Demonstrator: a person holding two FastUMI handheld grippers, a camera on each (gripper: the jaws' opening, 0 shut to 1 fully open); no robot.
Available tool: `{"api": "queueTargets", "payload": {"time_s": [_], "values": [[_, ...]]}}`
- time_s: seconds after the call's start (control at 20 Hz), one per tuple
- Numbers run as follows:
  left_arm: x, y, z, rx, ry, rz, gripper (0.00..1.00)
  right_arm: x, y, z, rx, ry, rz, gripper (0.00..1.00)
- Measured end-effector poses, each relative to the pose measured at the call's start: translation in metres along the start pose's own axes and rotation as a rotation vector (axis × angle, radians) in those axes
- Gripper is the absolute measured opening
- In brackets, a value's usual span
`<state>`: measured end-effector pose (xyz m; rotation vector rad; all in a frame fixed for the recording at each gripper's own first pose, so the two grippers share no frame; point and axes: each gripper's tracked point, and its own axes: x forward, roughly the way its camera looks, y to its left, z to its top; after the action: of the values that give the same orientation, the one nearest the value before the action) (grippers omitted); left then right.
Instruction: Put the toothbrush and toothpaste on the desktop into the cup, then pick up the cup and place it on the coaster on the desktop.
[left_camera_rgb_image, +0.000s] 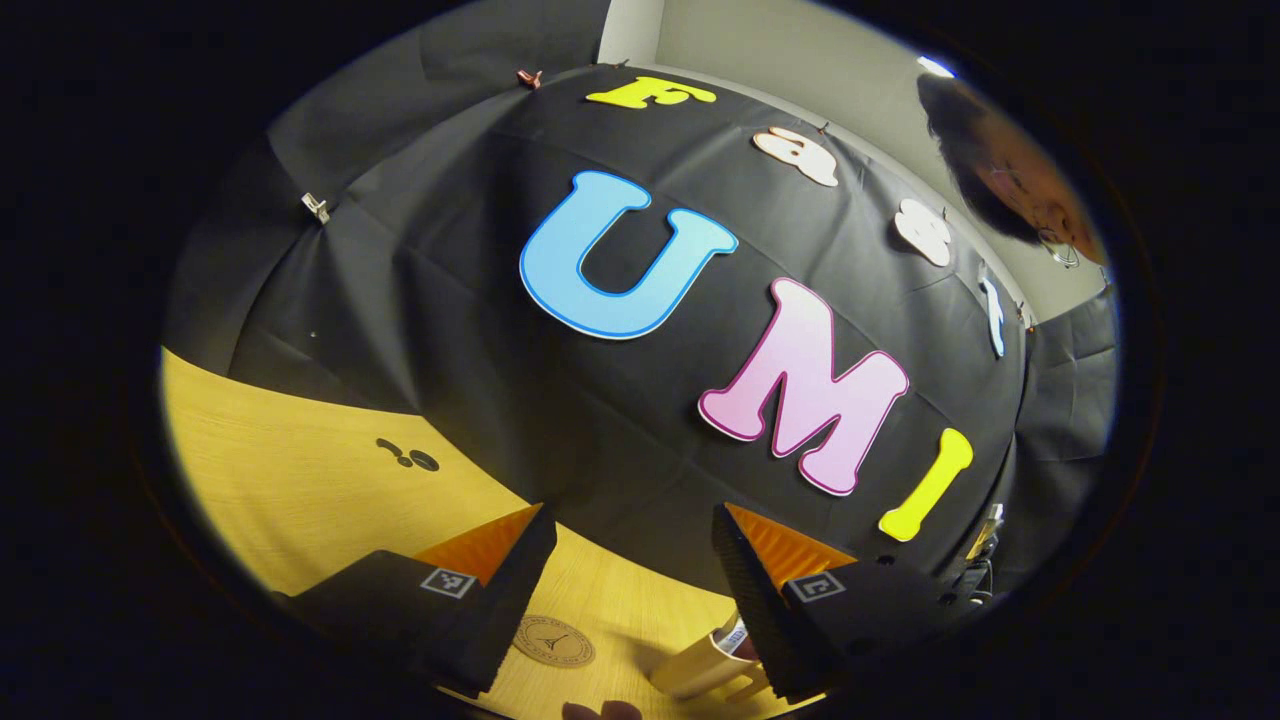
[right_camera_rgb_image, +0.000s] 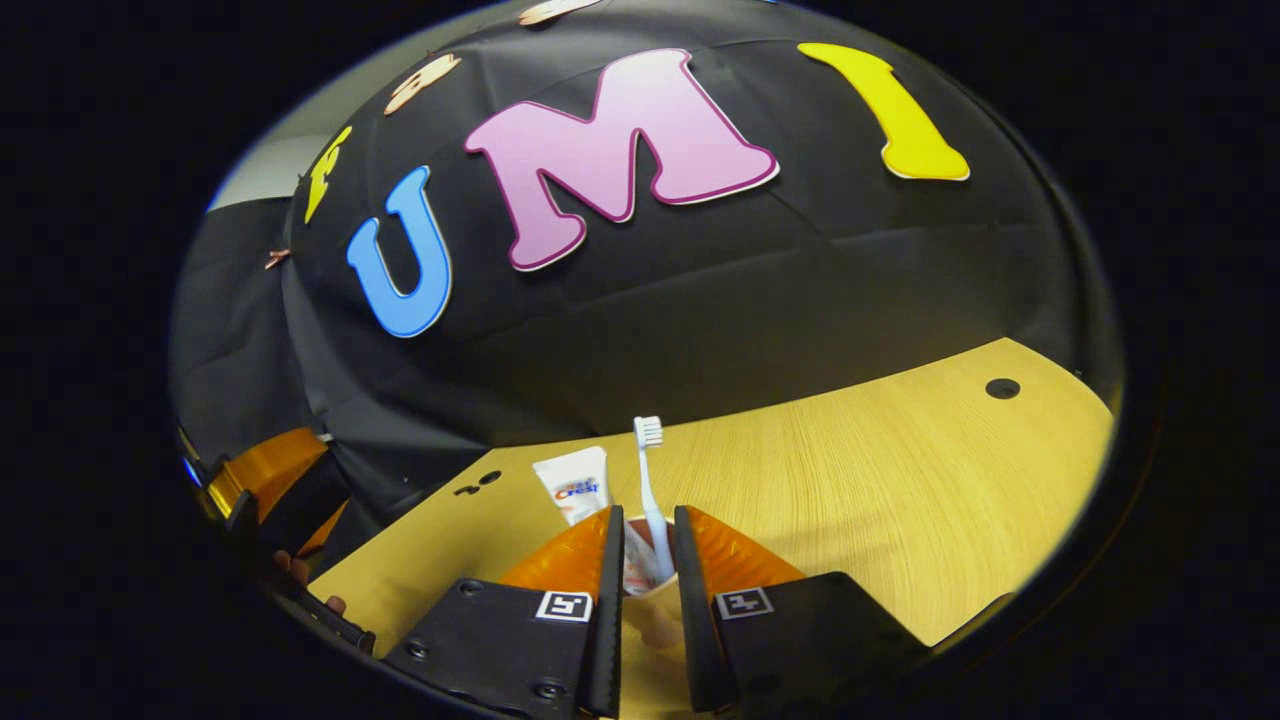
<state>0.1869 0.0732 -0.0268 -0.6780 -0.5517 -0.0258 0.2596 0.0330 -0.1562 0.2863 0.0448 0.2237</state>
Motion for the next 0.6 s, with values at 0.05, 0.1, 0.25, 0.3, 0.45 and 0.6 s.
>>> {"api": "queueTargets", "payload": {"time_s": [0.05, 0.1, 0.25, 0.3, 0.45, 0.6], "values": [[0.0, 0.001, -0.002, 0.001, 0.006, 0.003, 0.97, -0.008, 0.002, 0.003, -0.023, 0.011, 0.008, 0.37], [0.0, 0.002, -0.002, 0.001, 0.011, 0.004, 0.97, -0.012, 0.003, 0.004, -0.034, 0.019, 0.008, 0.28], [0.001, 0.003, -0.009, 0.013, 0.036, 0.006, 0.97, -0.023, -0.001, 0.002, -0.043, 0.082, 0.004, 0.36], [-0.001, 0.004, -0.01, 0.02, 0.041, 0.007, 0.97, -0.028, -0.003, -0.003, -0.042, 0.123, 0.002, 0.51], [-0.001, 0.003, -0.012, 0.045, 0.048, 0.002, 0.97, -0.036, -0.009, -0.011, -0.053, 0.232, -0.007, 0.55], [-0.004, 0.004, -0.013, 0.071, 0.056, 0.001, 0.96, -0.041, -0.015, -0.033, -0.099, 0.369, -0.015, 0.55]]}}
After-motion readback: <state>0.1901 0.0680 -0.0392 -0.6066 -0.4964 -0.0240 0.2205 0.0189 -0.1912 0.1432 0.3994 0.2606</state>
